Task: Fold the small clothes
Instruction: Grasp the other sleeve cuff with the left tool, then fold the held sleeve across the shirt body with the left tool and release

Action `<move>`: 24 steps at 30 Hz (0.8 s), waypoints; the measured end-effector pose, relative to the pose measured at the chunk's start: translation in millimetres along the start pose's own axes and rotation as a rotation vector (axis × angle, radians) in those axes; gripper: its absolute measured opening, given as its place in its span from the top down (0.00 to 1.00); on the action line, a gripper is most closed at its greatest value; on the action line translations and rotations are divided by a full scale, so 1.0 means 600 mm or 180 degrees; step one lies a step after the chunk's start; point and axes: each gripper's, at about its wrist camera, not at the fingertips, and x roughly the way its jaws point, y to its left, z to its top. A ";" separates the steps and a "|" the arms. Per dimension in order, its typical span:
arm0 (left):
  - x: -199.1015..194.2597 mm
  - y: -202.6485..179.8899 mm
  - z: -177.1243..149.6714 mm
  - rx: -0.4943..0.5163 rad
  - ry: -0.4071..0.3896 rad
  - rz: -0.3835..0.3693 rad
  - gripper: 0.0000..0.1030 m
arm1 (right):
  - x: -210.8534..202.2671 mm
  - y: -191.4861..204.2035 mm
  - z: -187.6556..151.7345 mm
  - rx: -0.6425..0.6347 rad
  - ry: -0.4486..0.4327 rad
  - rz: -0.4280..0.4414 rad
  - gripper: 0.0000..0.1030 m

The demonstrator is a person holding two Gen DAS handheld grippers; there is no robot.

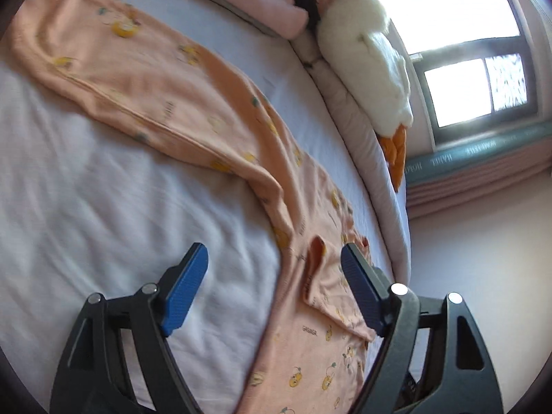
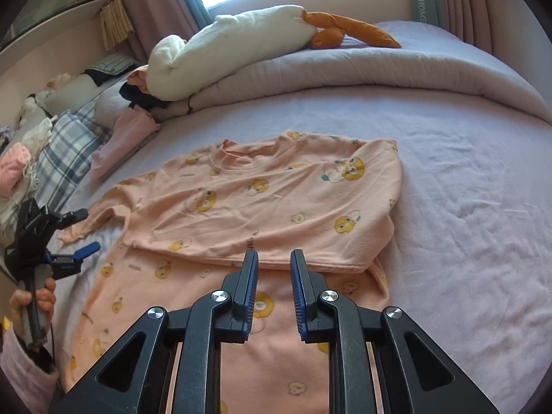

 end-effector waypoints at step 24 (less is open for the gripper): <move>-0.087 0.164 0.186 -0.0814 -0.1083 0.0436 0.95 | 0.006 0.094 -0.008 -0.0161 -0.0020 0.0310 0.82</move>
